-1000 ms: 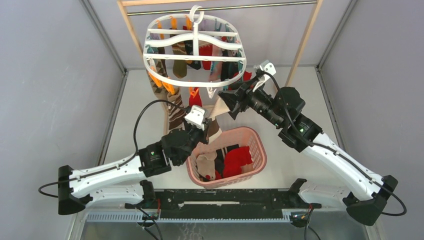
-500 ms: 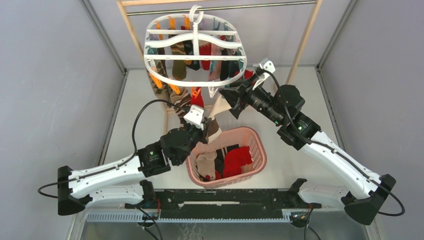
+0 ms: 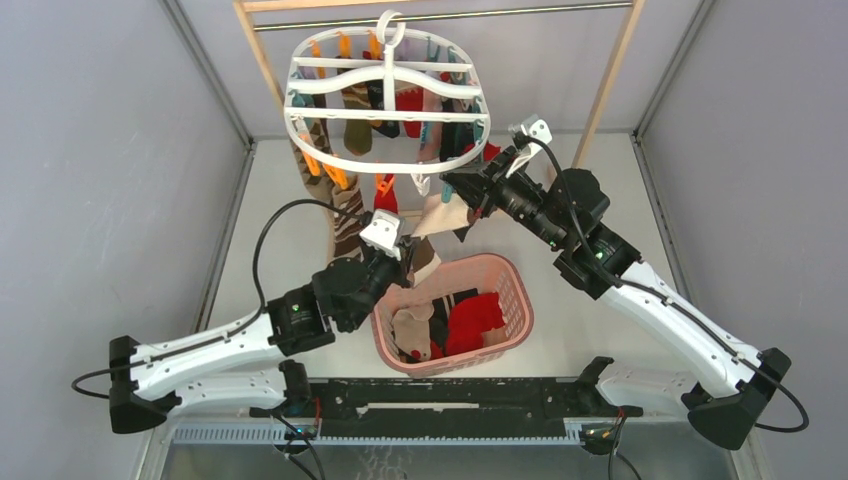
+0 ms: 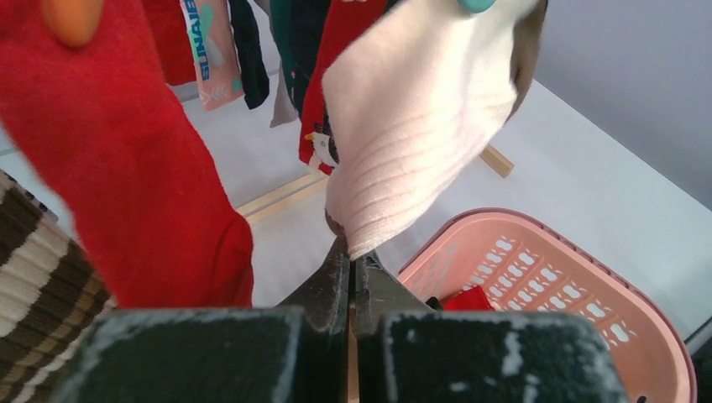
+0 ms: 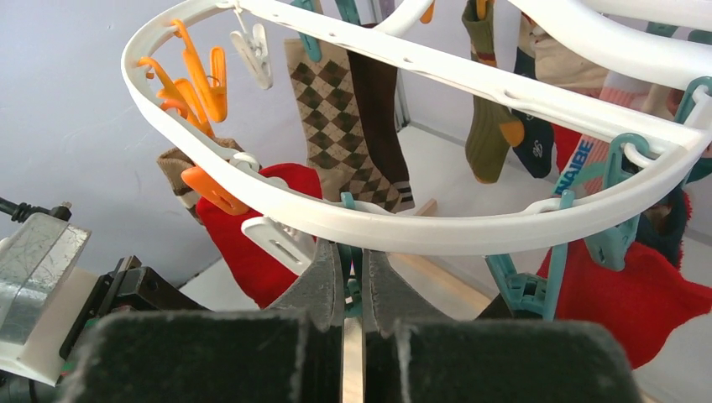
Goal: Remove the socks clipped to the hanger
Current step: Remove the sock from the hanger, then place the sock in the bin.
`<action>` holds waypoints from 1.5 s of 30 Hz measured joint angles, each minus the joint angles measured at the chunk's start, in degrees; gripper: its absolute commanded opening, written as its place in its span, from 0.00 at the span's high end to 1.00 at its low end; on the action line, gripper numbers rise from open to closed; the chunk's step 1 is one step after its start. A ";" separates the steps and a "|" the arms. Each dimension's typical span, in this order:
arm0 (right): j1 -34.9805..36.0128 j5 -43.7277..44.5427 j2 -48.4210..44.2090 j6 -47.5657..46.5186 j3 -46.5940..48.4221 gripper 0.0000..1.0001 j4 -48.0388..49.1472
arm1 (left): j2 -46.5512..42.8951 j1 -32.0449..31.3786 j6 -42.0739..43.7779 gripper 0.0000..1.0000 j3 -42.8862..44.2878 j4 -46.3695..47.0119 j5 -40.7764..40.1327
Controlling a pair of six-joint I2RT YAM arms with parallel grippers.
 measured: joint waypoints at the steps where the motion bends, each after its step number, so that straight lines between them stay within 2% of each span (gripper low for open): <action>1: 0.00 -0.02 0.00 0.00 0.00 0.99 -0.02 | -0.24 0.02 -0.11 1.00 0.00 -0.24 0.22; 8: -0.68 -0.17 0.00 0.31 0.00 0.94 -0.04 | -4.74 0.07 -2.86 1.00 0.02 -5.46 4.63; 9: -0.94 -0.24 0.00 0.42 0.00 0.88 -0.09 | -5.84 0.09 -3.61 1.00 0.20 -6.84 5.73; 12: -1.31 -0.31 0.00 0.92 0.00 0.59 -0.20 | -7.41 0.00 -5.40 1.00 1.46 -9.77 8.81; 16: -1.40 -0.52 0.00 1.44 0.00 0.49 -0.26 | -7.63 -1.60 -7.50 1.00 3.32 -11.85 12.13; 20: -1.44 -0.55 -0.02 1.49 0.00 0.47 -0.76 | -7.48 -4.92 -8.66 1.00 3.54 -13.05 13.20; 24: -1.42 -0.55 -0.13 1.49 0.00 0.40 -1.95 | -6.58 -7.50 -9.81 1.00 3.52 -13.88 13.11; 34: -1.11 -0.28 -3.85 1.55 -0.22 0.32 -6.99 | -2.54 -9.09 -11.98 0.97 1.40 -12.59 10.64; 39: -1.46 0.04 -7.69 1.53 -1.79 0.31 -7.98 | -1.18 -9.20 -13.46 0.82 -1.68 -11.41 9.29; 45: -5.05 0.07 -10.95 1.92 -4.55 0.30 -8.13 | 0.09 -9.27 -15.43 0.70 -4.42 -10.82 7.67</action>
